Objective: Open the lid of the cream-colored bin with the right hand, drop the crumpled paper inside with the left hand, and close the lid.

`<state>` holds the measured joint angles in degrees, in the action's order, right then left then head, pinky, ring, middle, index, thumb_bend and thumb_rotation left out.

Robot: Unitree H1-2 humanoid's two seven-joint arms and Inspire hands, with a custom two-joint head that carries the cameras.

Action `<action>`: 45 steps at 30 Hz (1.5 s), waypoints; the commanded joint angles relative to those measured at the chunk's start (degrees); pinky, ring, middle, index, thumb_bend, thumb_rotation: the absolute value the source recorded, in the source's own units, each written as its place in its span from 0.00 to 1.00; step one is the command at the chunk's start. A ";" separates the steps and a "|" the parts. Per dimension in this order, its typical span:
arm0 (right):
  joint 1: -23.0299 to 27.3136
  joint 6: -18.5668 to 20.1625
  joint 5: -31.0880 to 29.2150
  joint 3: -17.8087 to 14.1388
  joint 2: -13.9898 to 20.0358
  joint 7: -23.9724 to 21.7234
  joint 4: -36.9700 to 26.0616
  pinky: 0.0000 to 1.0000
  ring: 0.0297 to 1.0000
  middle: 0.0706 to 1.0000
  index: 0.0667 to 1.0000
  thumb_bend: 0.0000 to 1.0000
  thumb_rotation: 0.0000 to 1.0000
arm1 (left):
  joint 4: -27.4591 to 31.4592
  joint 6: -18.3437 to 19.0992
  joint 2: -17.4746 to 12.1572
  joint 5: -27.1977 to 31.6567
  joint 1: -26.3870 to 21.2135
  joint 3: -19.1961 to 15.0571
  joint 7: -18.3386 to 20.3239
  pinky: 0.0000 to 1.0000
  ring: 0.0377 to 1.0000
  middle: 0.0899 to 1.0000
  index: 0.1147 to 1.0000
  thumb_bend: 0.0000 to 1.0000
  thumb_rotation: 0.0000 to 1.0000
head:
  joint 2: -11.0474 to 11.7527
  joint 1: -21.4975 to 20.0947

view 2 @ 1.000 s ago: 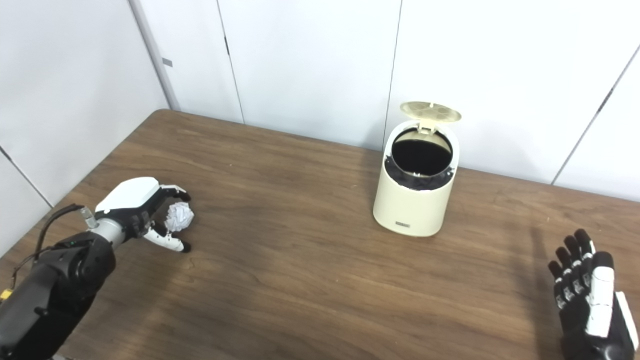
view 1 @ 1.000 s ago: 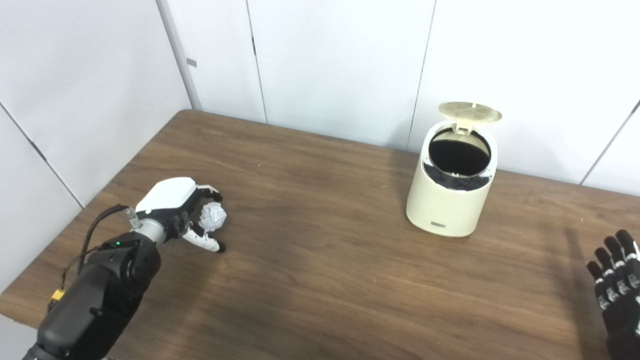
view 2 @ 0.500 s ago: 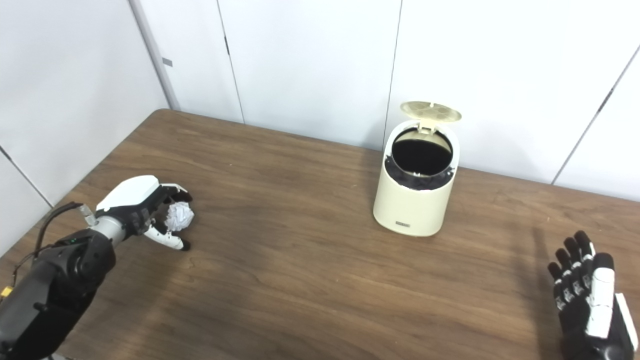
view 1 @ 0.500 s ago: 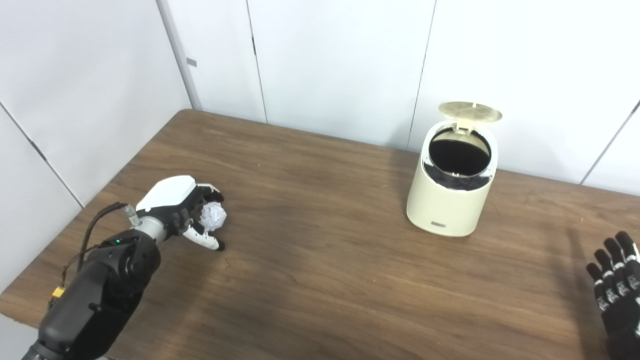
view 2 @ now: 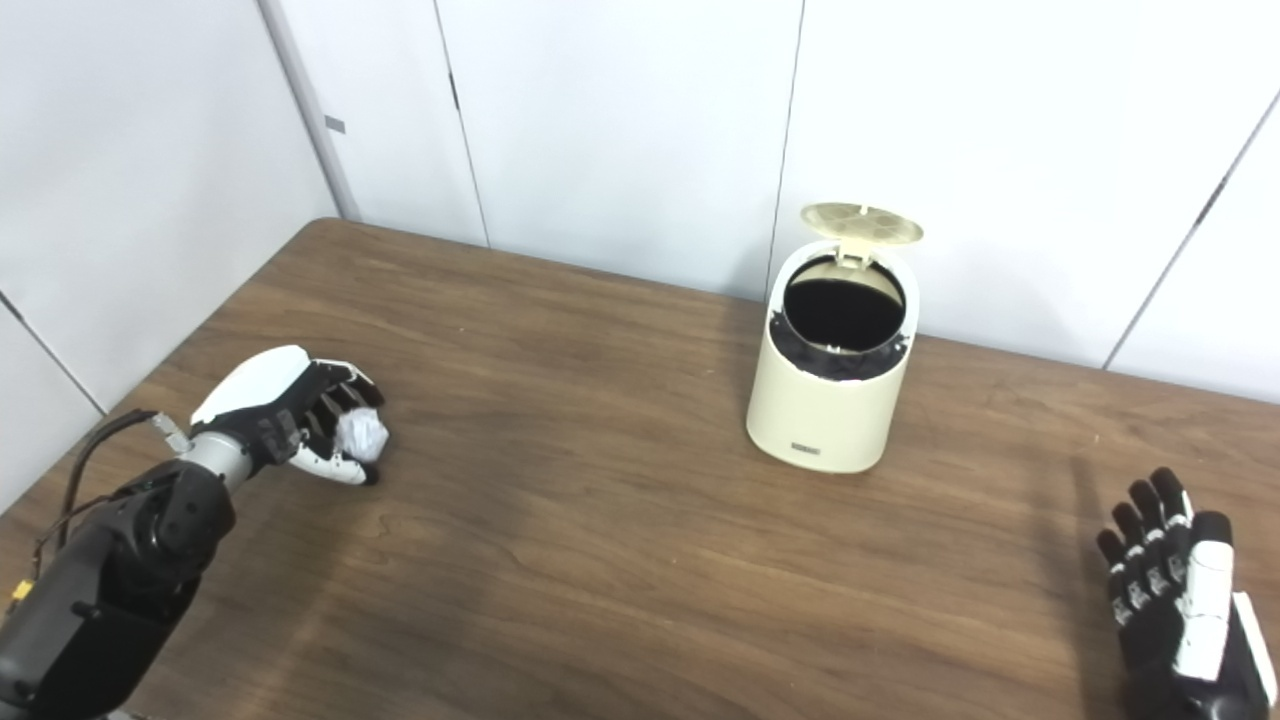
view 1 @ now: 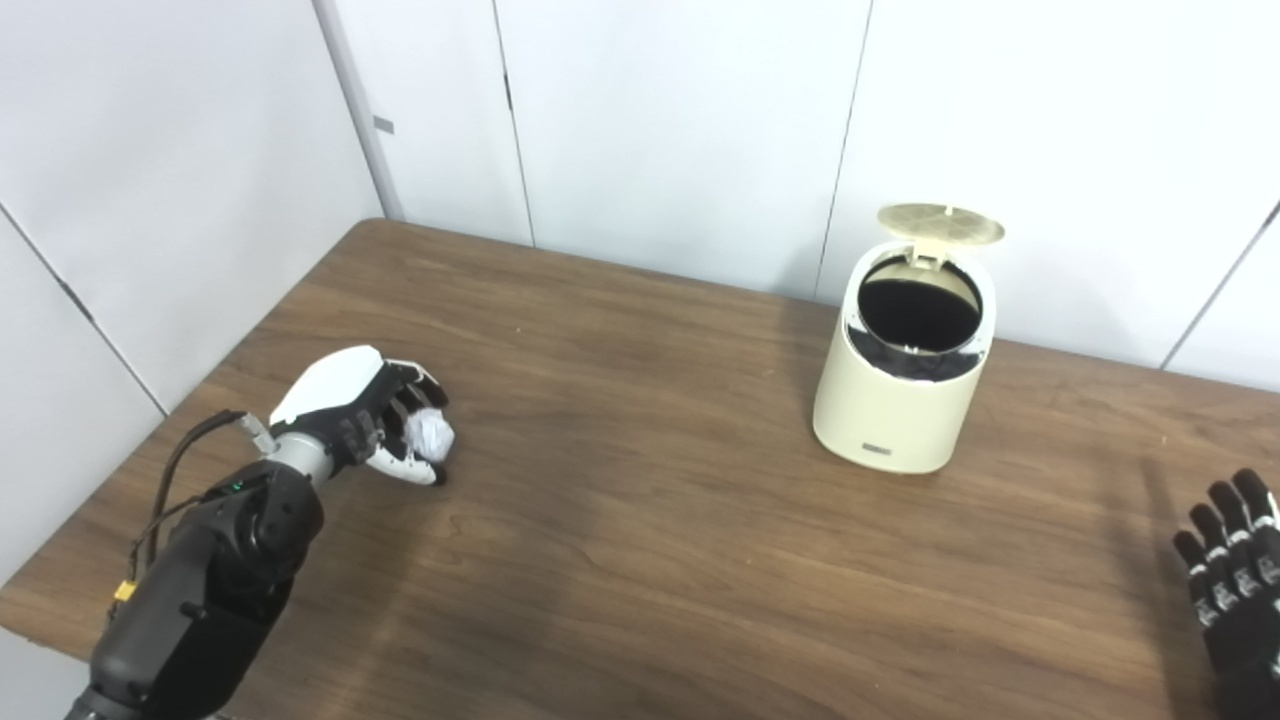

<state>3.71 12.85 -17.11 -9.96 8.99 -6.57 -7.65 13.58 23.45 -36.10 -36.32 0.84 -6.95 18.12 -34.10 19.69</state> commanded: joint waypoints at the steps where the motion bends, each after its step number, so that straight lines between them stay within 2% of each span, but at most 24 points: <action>1: 0.81 -2.51 -0.93 -0.62 0.46 -0.70 -1.80 1.00 1.00 1.00 1.00 0.48 1.00 | 0.04 -0.80 -1.50 -0.29 -1.65 -0.66 -2.29 0.47 0.44 0.43 0.48 0.52 0.00 | -0.05 0.01; 3: 0.78 -2.45 -1.07 -0.67 0.44 -0.72 -1.86 1.00 1.00 0.99 1.00 0.49 1.00 | -0.38 -1.33 -1.57 -0.22 -1.64 -0.61 -2.67 0.46 0.39 0.44 0.47 0.50 0.00 | -0.05 0.01; 10: 0.63 -2.17 -1.56 -0.86 0.72 -0.86 -2.19 1.00 1.00 0.98 1.00 0.52 1.00 | -2.61 -2.63 -1.95 -0.55 -1.68 -0.38 -4.61 0.53 0.42 0.46 0.41 0.50 0.00 | -0.74 0.25; 13: 0.55 -2.01 -1.82 -0.94 0.80 -0.98 -2.33 1.00 1.00 0.99 1.00 0.53 1.00 | -1.84 -1.26 -1.60 -0.92 -1.78 -0.26 -4.19 0.51 0.42 0.46 0.41 0.50 0.00 | -0.90 0.22; 17: 0.44 -2.02 -1.72 -0.98 1.03 -1.03 -2.29 1.00 1.00 0.98 1.00 0.54 1.00 | -3.00 -1.83 -1.56 -0.52 -1.69 -0.28 -4.79 0.53 0.43 0.47 0.41 0.50 0.00 | -0.98 0.17; 26: 0.36 -1.63 -1.91 -0.96 0.80 -0.85 -2.75 1.00 1.00 0.97 1.00 0.52 1.00 | 0.81 -0.36 -1.23 -0.95 -1.41 0.12 -3.95 0.50 0.40 0.46 0.42 0.50 0.00 | -1.07 0.08; 33: 0.82 -1.97 -1.27 -0.66 0.35 -0.32 -2.53 1.00 1.00 0.96 1.00 0.50 1.00 | 0.59 -2.35 -1.26 -0.15 -1.23 -0.34 -5.46 0.52 0.43 0.46 0.41 0.50 0.00 | -0.94 -0.69; 37: 0.86 -2.12 -1.33 -0.47 0.35 -0.67 -2.41 1.00 1.00 0.96 1.00 0.50 1.00 | 3.72 -1.52 -1.03 -1.03 -1.38 0.03 -4.91 0.47 0.38 0.45 0.42 0.50 0.00 | -0.84 -1.11; 45: 0.63 -3.07 -1.64 -0.20 -0.01 -1.08 -1.52 1.00 1.00 0.97 1.00 0.48 1.00 | 8.15 -0.70 -0.83 -2.73 -2.80 1.28 -3.69 0.49 0.41 0.47 0.41 0.50 0.00 | -0.44 -2.94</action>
<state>3.23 12.78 -18.18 -10.09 9.02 -6.70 -8.05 19.39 23.20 -35.63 -37.95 0.12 -5.40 14.91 -34.54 16.70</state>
